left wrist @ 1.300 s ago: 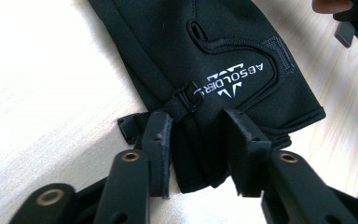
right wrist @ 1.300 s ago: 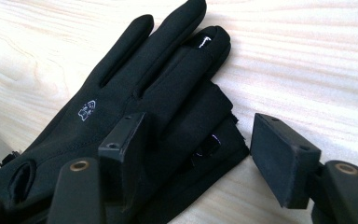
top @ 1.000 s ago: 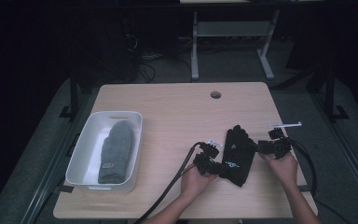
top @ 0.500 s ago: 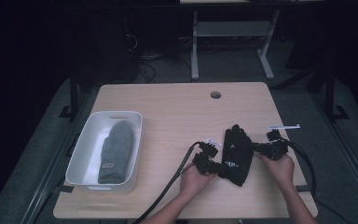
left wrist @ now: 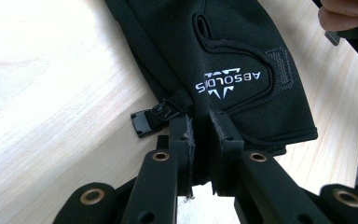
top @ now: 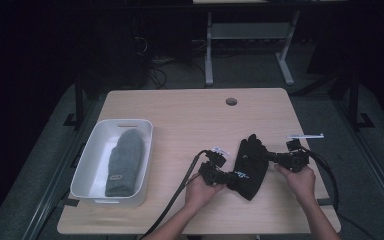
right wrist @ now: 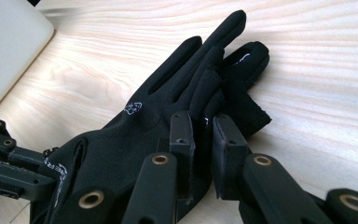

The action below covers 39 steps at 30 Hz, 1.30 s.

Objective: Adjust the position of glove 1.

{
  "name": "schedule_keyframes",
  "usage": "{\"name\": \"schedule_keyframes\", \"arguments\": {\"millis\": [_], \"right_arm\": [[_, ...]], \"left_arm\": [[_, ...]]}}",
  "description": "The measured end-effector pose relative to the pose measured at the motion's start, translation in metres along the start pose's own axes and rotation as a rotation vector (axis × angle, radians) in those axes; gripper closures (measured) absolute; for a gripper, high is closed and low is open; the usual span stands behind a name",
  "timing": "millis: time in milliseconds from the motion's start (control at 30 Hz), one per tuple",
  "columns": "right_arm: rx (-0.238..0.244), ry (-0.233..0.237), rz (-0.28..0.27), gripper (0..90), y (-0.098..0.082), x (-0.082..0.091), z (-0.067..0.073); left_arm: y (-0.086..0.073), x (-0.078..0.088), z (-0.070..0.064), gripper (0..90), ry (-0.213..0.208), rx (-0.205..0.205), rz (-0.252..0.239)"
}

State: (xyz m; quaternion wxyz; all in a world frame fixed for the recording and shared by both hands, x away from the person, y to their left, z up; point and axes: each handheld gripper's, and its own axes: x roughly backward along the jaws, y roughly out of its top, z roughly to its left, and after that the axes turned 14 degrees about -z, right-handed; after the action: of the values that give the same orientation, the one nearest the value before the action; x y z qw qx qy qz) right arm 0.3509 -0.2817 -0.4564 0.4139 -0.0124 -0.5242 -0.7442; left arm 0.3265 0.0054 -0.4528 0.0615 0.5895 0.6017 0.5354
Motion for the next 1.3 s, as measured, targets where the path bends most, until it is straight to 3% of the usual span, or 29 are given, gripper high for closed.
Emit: {"name": "schedule_keyframes", "arguments": {"millis": [267, 700, 1300], "right_arm": [[-0.008, 0.042, -0.029, 79.8, 0.007, 0.001, 0.013], [0.051, 0.096, -0.060, 79.9, 0.029, 0.002, 0.043], [0.046, 0.173, -0.094, 80.0, 0.055, -0.004, 0.072]], "left_arm": [[0.004, 0.019, 0.001, 81.2, -0.001, -0.012, -0.028], [0.011, 0.054, -0.003, 81.2, -0.003, -0.056, -0.060], [0.020, 0.092, 0.001, 81.1, 0.011, -0.052, -0.129]]}}
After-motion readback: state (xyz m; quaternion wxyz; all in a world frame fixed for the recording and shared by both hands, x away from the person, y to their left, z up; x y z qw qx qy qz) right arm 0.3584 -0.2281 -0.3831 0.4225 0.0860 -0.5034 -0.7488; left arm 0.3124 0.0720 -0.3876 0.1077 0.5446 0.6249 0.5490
